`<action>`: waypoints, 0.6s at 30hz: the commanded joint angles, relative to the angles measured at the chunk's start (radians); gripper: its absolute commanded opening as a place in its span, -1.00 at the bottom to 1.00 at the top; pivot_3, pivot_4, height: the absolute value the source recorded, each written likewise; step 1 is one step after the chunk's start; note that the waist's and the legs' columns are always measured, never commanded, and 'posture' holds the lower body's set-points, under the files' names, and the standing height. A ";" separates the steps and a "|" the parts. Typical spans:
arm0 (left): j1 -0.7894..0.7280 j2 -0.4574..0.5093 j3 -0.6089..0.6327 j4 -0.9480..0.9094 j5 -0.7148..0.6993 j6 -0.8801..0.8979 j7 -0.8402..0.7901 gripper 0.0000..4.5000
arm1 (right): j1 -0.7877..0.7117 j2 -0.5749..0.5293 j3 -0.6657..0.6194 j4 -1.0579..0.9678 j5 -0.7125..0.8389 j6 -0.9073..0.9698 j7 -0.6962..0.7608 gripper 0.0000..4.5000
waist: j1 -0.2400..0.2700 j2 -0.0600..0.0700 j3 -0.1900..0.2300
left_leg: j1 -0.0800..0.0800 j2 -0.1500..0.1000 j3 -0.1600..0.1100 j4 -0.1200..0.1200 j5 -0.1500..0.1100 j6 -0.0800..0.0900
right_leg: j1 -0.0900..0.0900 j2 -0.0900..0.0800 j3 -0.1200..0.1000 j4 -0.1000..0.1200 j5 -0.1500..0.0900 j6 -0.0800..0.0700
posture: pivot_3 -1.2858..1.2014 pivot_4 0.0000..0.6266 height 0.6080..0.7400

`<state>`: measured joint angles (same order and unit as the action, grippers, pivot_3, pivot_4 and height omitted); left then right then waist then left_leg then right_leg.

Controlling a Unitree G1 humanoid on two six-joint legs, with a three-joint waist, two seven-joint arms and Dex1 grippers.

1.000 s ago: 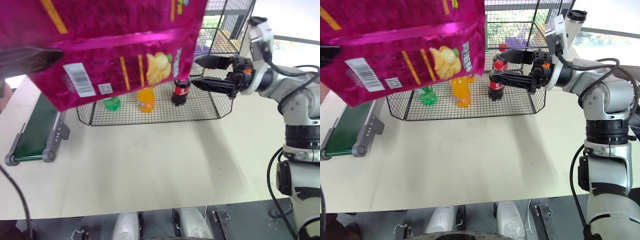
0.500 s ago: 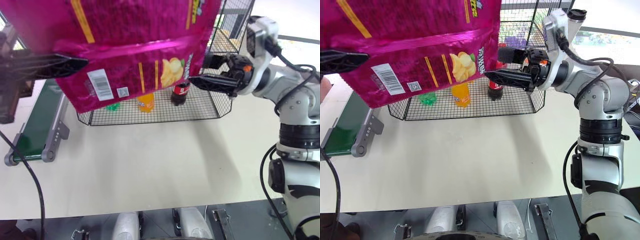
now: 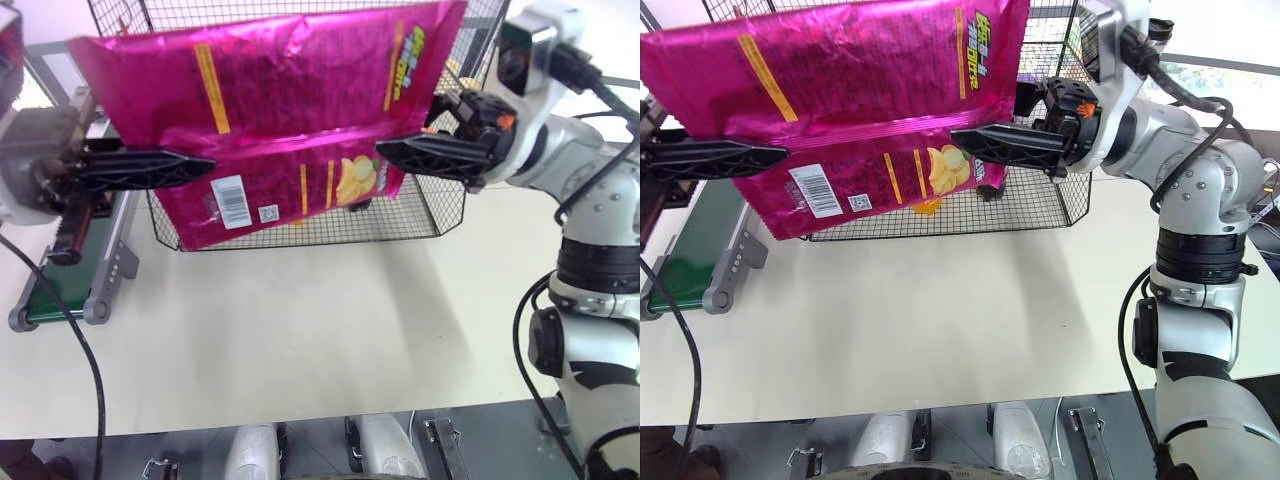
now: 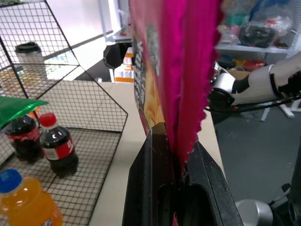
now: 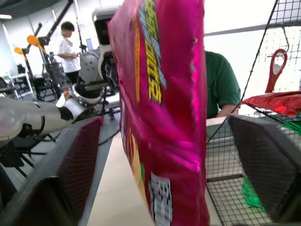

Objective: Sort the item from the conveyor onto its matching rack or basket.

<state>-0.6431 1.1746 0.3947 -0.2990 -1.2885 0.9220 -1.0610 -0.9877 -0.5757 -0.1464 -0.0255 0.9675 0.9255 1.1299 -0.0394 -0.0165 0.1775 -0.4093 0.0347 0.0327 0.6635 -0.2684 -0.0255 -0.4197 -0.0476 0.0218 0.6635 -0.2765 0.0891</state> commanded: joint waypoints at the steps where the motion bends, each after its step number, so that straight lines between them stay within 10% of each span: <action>1: -0.026 -0.009 -0.003 -0.012 0.023 -0.022 -0.005 -1.00 | -0.011 0.005 -0.010 -0.057 0.040 0.009 -0.006 -0.02 | 0.000 0.000 0.000 | 0.000 0.000 0.000 0.000 0.000 0.000 | 0.000 0.000 0.000 0.000 0.000 0.000 | 0.03 -0.52 1.00; 6: -0.027 -0.021 -0.006 -0.011 0.047 -0.025 -0.004 -1.00 | 0.009 -0.008 0.001 -0.102 0.051 0.033 -0.007 -0.99 | 0.001 0.000 0.000 | 0.000 0.000 0.000 0.000 0.000 0.000 | 0.000 0.000 0.000 0.000 0.000 0.000 | 0.03 -0.52 1.00; 10: -0.032 -0.028 -0.016 0.004 0.089 -0.036 0.019 -1.00 | 0.028 -0.023 0.009 -0.116 0.024 0.025 -0.017 -0.99 | 0.001 0.000 0.000 | 0.000 0.000 0.000 0.000 0.000 0.000 | 0.000 0.000 0.000 0.000 0.000 0.000 | 0.03 -0.52 1.00; 18: -0.022 -0.050 0.007 0.021 0.128 -0.023 0.065 0.39 | 0.055 -0.046 -0.005 -0.131 -0.020 -0.014 -0.082 -1.00 | 0.000 0.000 0.000 | 0.000 0.000 0.000 0.000 0.000 0.000 | 0.000 0.000 0.000 0.000 0.000 0.000 | 0.03 -0.52 1.00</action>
<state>-0.6637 1.1255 0.3669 -0.2618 -1.1675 0.9112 -1.0147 -0.9279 -0.6082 -0.1250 -0.1263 0.9566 0.9416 1.0693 -0.0391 -0.0166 0.1776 -0.4094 0.0348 0.0328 0.6634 -0.2684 -0.0255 -0.4200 -0.0476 0.0220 0.6635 -0.2765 0.0891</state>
